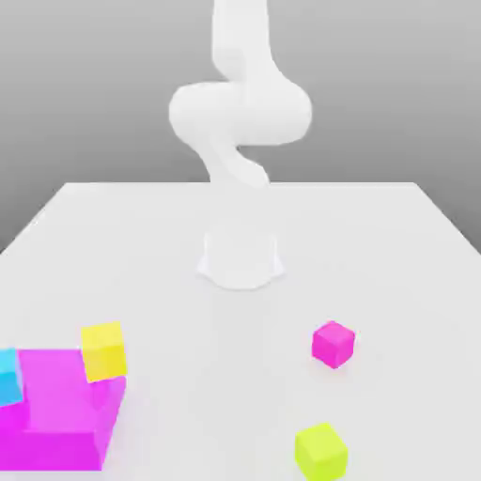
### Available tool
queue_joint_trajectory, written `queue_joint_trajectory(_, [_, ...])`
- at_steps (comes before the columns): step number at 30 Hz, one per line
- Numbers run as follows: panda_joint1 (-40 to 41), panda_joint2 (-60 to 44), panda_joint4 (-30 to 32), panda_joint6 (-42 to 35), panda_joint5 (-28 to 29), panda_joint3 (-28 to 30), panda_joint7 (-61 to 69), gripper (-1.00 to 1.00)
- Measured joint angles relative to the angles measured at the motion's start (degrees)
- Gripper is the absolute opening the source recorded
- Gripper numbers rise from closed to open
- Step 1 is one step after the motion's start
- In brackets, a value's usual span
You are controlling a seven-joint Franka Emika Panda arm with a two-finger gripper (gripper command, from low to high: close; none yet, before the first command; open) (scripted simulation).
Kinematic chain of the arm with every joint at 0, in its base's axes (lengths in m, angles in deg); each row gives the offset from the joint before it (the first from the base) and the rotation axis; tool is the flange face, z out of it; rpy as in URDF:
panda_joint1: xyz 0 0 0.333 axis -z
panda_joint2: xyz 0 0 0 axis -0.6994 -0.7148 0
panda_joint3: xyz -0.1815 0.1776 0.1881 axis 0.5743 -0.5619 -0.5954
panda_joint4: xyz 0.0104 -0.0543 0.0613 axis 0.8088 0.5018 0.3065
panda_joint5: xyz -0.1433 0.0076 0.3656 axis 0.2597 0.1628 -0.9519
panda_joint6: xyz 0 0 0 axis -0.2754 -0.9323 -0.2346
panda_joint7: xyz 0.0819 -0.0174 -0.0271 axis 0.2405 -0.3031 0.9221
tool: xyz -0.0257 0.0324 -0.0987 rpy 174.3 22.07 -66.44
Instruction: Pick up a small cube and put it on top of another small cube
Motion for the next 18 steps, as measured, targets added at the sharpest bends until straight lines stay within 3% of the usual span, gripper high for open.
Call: queue_joint_trajectory(18, [-4.84,-37.74,5.53,14.94,0.73,-2.66,6.84,0.00])
